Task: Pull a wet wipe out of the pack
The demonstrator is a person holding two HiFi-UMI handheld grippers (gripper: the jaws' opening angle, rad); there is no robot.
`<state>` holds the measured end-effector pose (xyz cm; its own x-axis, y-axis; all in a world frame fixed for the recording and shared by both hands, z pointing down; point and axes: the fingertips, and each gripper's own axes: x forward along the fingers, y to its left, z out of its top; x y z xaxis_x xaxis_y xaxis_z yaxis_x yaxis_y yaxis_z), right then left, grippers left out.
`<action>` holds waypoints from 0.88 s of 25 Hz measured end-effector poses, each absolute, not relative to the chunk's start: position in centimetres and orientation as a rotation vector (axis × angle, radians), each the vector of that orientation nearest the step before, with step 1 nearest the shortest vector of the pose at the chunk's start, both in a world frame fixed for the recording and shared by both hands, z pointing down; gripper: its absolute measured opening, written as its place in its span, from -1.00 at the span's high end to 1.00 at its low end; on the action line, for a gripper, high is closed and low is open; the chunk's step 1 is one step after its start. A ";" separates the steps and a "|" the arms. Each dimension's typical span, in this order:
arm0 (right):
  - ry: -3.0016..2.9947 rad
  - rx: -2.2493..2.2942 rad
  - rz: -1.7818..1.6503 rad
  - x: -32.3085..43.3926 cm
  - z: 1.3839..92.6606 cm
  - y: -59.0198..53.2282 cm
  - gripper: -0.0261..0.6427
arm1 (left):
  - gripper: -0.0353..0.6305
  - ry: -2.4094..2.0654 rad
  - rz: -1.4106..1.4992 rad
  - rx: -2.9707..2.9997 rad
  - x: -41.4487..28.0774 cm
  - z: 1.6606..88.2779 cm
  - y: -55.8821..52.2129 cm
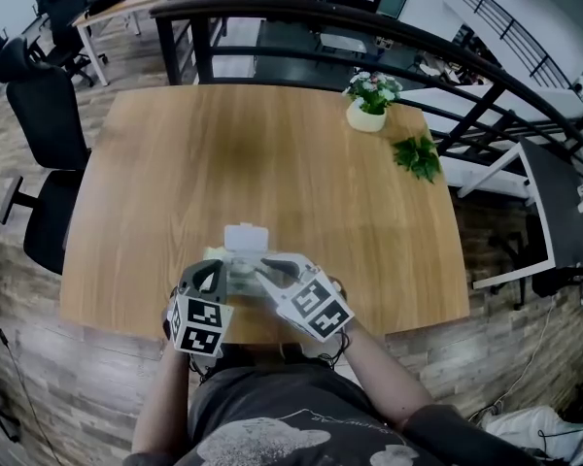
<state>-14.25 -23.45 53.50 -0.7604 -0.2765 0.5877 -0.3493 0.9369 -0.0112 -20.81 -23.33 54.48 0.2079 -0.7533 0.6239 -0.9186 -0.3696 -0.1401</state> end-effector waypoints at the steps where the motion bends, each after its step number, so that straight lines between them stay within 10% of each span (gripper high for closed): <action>1: -2.469 0.414 0.151 -14.8 53.6 -23.1 0.68 | 0.85 -1.575 0.904 2.219 -21.1 54.7 -23.2; 22: -2.107 0.267 0.193 -18.4 58.8 -22.8 0.67 | 0.85 -1.422 0.817 2.293 -22.2 56.1 -22.6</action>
